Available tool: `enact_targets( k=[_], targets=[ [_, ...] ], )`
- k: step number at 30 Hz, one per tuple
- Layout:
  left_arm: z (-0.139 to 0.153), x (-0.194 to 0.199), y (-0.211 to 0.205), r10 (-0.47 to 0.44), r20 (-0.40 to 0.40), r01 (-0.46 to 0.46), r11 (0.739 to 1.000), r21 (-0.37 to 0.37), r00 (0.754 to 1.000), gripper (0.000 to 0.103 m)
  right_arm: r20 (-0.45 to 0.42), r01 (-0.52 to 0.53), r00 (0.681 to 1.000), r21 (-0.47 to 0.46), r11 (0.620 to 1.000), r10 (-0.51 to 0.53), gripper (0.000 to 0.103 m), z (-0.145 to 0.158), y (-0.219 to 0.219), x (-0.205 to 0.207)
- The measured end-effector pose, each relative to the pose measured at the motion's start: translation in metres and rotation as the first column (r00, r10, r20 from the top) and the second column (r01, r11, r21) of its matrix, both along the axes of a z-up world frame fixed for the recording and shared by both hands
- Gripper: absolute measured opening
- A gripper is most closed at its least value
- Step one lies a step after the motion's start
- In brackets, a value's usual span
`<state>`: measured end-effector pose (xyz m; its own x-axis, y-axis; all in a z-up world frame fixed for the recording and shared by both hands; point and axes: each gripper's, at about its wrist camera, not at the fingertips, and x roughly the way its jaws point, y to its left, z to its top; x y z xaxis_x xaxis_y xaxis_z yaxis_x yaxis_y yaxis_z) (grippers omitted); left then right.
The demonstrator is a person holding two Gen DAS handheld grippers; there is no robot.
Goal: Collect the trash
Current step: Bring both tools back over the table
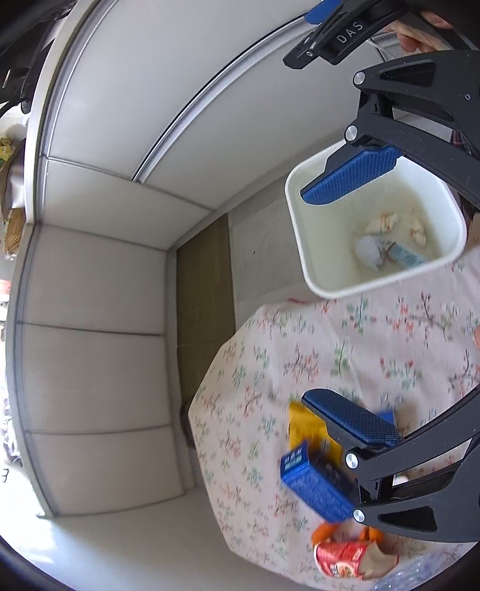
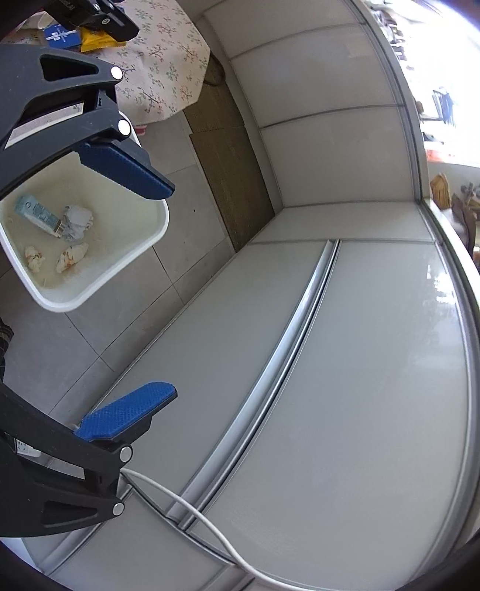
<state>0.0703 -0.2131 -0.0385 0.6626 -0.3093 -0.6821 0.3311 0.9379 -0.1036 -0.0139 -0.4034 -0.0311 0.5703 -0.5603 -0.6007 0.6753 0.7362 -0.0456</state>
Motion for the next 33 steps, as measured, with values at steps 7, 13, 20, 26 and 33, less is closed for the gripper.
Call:
enact_targets(
  k=[7,13,20,26,33],
  targets=[
    [0.007,-0.001,0.033,0.026,0.056,-0.028,0.999,0.038,0.998,0.096,0.010,-0.090,0.996,-0.021,0.996,0.090,0.096,0.002,0.037,0.014],
    [0.008,-0.004,0.054,0.048,0.065,-0.051,0.998,0.044,0.997,0.096,0.003,-0.151,0.989,-0.040,0.988,0.151,0.096,0.002,0.067,0.023],
    [0.010,-0.001,0.077,0.090,0.064,-0.093,0.995,0.035,0.994,0.096,-0.001,-0.215,0.976,-0.094,0.972,0.216,0.096,0.004,0.097,0.031],
    [0.009,0.003,0.099,0.140,0.052,-0.142,0.990,0.022,0.989,0.096,-0.010,-0.263,0.964,-0.130,0.956,0.264,0.096,0.003,0.119,0.038],
    [0.009,0.007,0.128,0.199,0.043,-0.200,0.980,0.017,0.979,0.096,-0.019,-0.307,0.951,-0.139,0.942,0.307,0.096,0.002,0.139,0.048]
  ],
)
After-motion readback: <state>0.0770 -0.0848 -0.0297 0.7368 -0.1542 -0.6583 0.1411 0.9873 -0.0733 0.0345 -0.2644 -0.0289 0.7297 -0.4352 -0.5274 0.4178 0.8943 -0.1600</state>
